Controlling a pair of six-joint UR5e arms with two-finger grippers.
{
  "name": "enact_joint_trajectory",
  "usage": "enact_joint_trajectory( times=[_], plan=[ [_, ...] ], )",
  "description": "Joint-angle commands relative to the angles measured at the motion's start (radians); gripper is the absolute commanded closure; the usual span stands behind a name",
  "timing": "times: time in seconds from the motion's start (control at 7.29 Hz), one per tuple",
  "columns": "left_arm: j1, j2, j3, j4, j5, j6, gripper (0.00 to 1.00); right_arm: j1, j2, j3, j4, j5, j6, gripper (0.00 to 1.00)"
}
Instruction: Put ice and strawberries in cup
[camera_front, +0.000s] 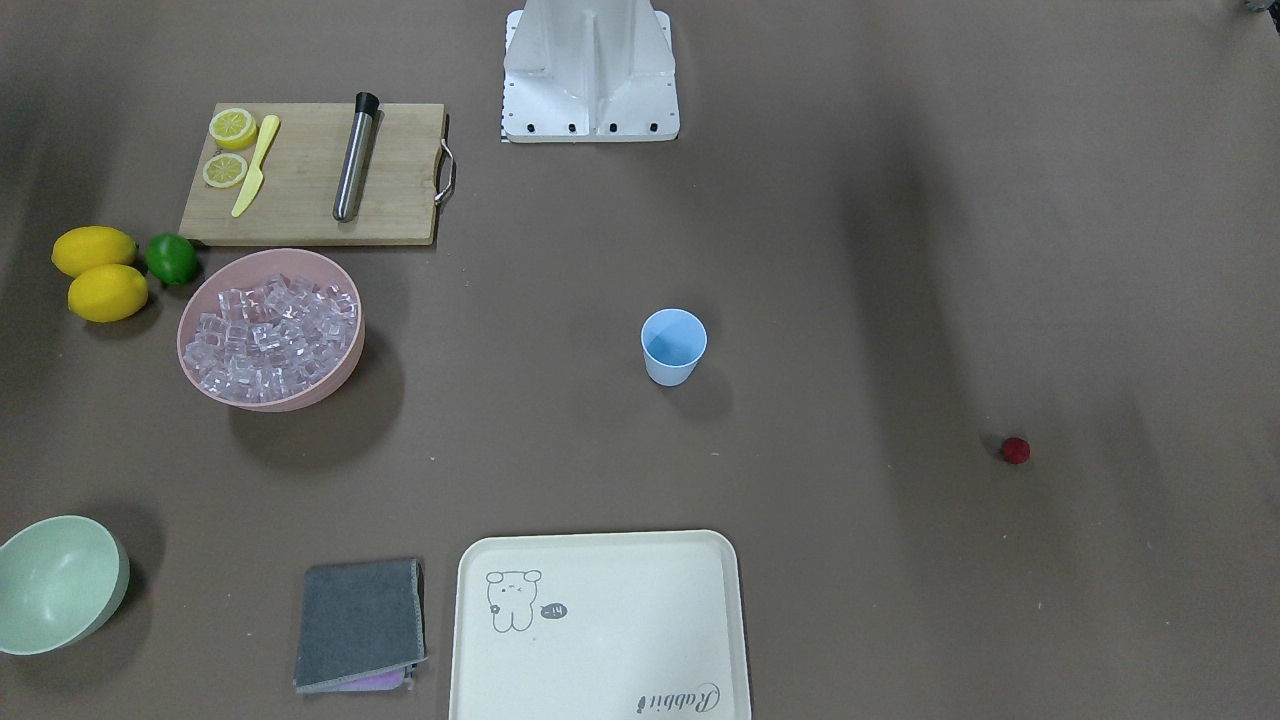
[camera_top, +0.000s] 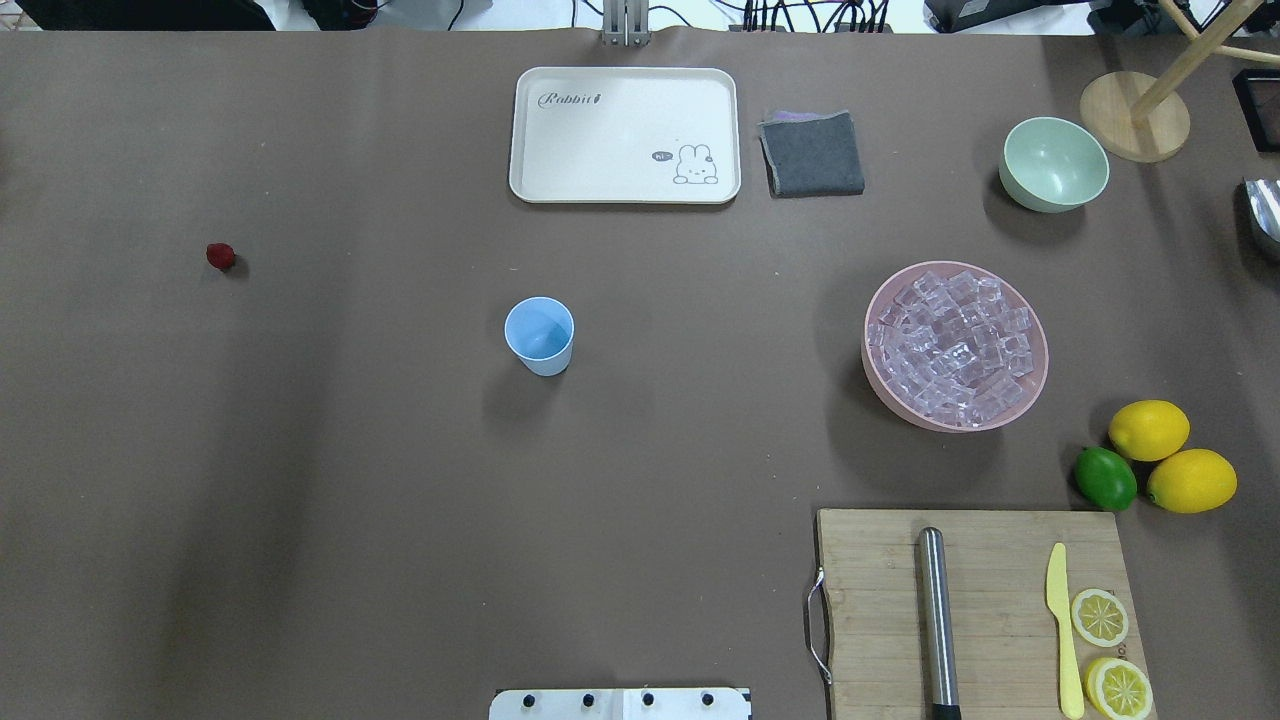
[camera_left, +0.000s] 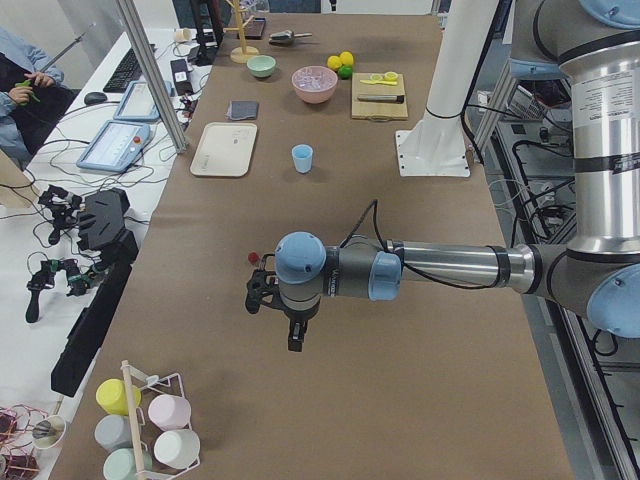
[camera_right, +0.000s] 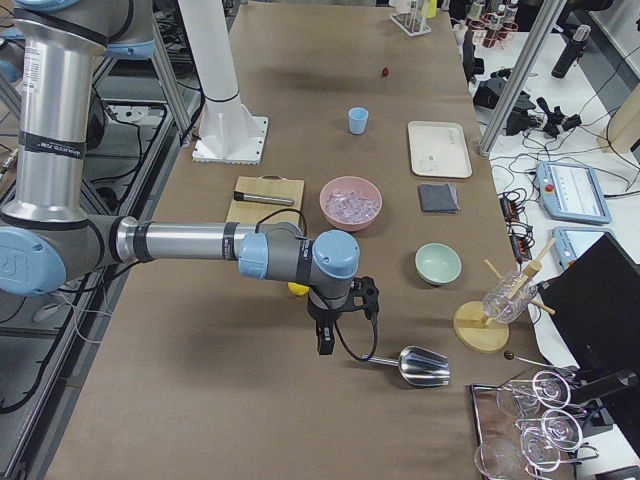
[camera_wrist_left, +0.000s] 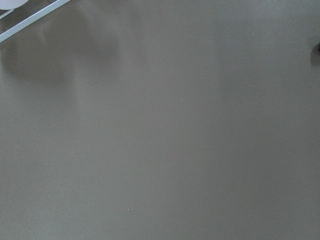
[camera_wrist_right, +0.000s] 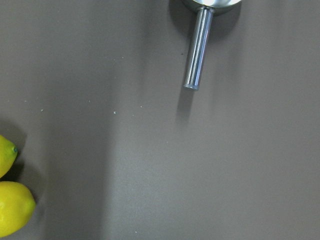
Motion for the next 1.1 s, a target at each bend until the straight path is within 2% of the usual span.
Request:
enact_joint_trajectory(
  times=[0.0,0.69,0.96],
  plan=[
    [0.001,0.005,0.001,-0.001,-0.002,0.000,0.02,-0.001,-0.007,-0.011,0.001,0.002,-0.003,0.00],
    [0.002,0.005,0.008,0.000,-0.002,-0.002,0.02,-0.001,-0.007,0.012,0.019,-0.005,-0.015,0.00],
    [0.002,0.005,0.007,-0.001,-0.004,-0.002,0.02,-0.001,-0.015,0.000,0.186,-0.010,-0.002,0.00]
  ],
)
